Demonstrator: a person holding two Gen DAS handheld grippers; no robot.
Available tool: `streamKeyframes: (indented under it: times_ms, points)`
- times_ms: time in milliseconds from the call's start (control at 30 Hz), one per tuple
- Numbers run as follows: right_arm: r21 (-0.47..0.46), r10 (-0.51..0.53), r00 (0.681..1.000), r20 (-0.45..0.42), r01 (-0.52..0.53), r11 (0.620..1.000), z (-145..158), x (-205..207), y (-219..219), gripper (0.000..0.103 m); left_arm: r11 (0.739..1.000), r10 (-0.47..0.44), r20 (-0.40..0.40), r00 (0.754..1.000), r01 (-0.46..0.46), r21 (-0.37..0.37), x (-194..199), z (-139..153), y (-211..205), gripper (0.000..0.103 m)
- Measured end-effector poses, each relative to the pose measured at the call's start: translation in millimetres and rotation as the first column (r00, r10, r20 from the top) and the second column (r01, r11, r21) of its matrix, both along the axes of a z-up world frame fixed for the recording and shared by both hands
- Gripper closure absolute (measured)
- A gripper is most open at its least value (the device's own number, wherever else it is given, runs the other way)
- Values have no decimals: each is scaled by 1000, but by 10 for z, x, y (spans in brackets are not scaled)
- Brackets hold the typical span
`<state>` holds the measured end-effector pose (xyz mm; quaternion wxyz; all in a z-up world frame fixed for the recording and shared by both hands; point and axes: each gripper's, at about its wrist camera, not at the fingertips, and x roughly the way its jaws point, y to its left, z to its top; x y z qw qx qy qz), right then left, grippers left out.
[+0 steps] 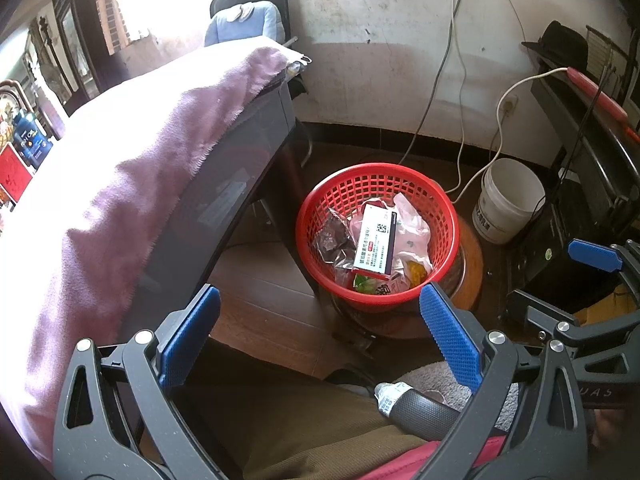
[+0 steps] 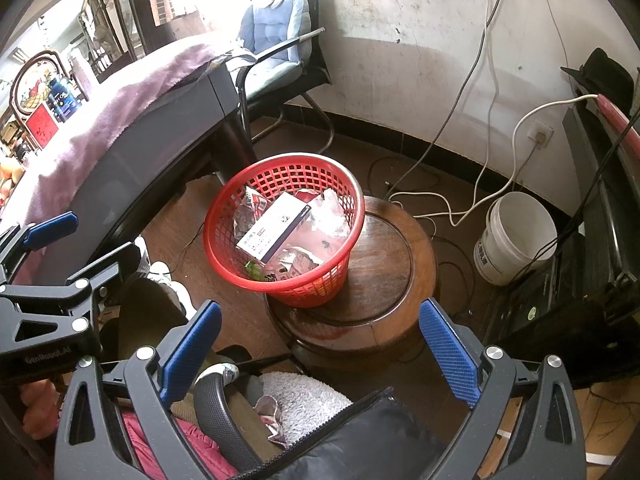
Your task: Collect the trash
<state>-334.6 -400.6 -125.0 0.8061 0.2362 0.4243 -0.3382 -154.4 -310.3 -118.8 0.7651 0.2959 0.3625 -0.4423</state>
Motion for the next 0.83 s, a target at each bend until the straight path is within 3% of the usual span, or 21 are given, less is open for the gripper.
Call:
streamKeyframes:
  times_ms: [833]
  points:
    - [7,-1,1000,-1,1,1000,-24,-7,-12,6,1000,-10,2,1000,10,17,-13,-52,-12,7]
